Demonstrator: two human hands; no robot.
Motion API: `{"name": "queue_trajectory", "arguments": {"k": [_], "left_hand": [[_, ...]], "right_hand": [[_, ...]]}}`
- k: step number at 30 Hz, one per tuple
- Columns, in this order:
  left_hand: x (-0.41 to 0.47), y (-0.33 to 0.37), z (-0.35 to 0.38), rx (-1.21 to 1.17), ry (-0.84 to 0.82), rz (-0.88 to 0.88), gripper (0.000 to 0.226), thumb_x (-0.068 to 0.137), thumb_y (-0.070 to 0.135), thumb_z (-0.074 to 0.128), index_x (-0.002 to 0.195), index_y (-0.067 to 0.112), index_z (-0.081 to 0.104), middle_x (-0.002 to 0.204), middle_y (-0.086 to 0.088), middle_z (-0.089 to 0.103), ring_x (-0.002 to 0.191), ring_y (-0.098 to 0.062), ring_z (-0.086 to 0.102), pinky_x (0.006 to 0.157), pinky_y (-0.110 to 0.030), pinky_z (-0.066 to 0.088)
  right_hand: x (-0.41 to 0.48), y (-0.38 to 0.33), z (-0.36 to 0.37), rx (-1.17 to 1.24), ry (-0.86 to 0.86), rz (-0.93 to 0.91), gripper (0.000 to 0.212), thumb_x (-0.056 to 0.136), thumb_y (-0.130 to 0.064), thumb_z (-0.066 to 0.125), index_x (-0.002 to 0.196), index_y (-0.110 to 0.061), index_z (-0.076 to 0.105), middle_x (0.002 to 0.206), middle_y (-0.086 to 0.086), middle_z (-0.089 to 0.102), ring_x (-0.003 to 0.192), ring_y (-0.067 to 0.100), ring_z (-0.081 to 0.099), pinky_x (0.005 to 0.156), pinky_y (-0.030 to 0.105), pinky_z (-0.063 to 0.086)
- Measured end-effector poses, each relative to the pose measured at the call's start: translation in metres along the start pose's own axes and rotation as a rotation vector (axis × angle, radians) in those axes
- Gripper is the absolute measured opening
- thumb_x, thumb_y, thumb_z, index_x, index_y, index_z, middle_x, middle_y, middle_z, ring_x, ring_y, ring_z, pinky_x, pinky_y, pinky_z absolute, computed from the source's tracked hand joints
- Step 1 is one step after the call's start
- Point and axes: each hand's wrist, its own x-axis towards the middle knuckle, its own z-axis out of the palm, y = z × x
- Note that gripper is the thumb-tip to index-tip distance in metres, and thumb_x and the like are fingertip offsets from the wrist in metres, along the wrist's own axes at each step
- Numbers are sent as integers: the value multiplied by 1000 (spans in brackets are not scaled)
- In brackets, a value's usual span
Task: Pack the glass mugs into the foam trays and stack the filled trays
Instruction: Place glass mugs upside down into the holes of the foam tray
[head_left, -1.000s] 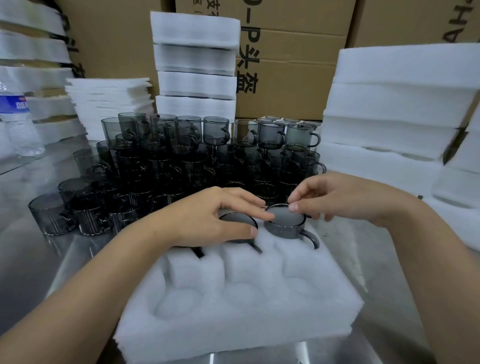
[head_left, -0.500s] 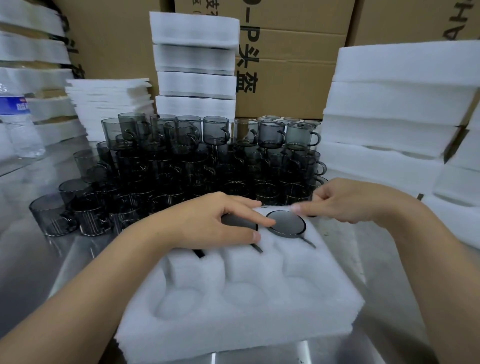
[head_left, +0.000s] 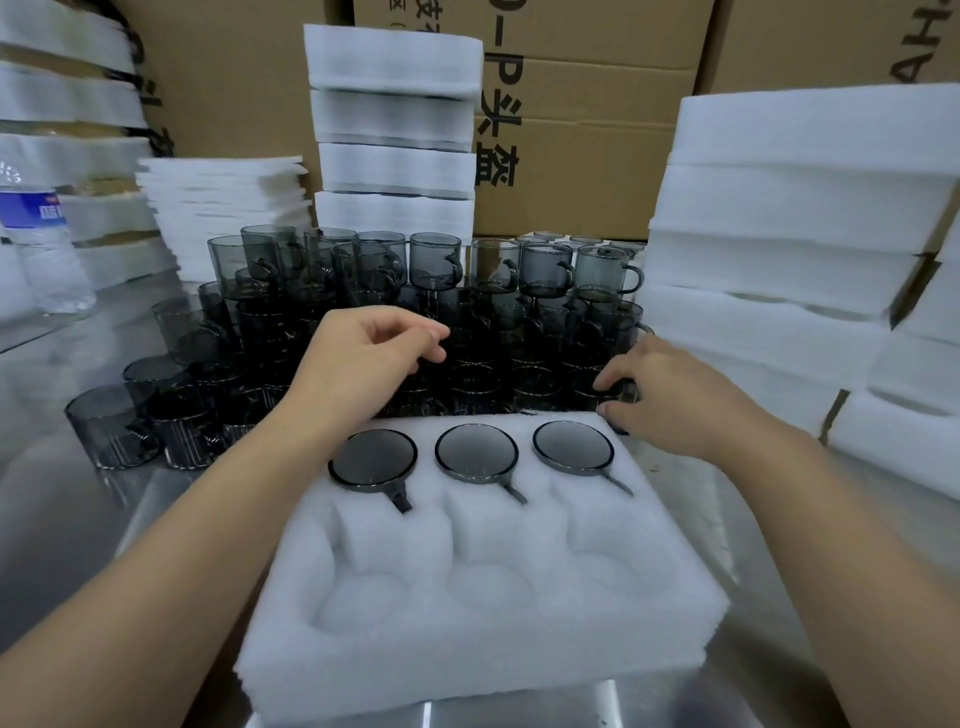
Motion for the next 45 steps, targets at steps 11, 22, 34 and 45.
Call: {"name": "queue_trajectory", "arguments": {"k": [11, 22, 34, 45], "left_hand": [[0, -2, -16, 194, -446, -60, 12, 80, 26, 74, 82, 38, 76, 89, 14, 74, 85, 1, 66, 76, -18, 49], [3, -1, -30, 404, -601, -128, 10, 78, 25, 75, 85, 33, 75, 83, 17, 72, 79, 4, 66, 75, -11, 48], [3, 3, -47, 476, -684, -105, 29, 79, 9, 72, 92, 35, 72, 81, 24, 70, 78, 7, 64, 65, -3, 44], [2, -4, -30, 437, -535, 17, 24, 67, 17, 86, 81, 31, 74, 75, 19, 72, 71, 4, 67, 68, -8, 51]], "right_hand": [[-5, -6, 2, -44, -9, -13, 7, 90, -25, 61, 96, -24, 63, 114, -3, 45, 106, 19, 49, 84, 33, 45], [-13, -18, -22, 40, 277, 3, 6, 89, -25, 57, 84, -26, 58, 96, -8, 50, 88, 18, 49, 68, 32, 35], [-19, -35, -25, 261, 531, -107, 5, 87, -26, 60, 84, -27, 57, 78, -13, 49, 74, 17, 48, 67, 30, 32], [-25, -39, -32, 451, 593, -138, 8, 86, -21, 64, 82, -26, 59, 73, -18, 52, 63, 1, 48, 58, 16, 34]]}}
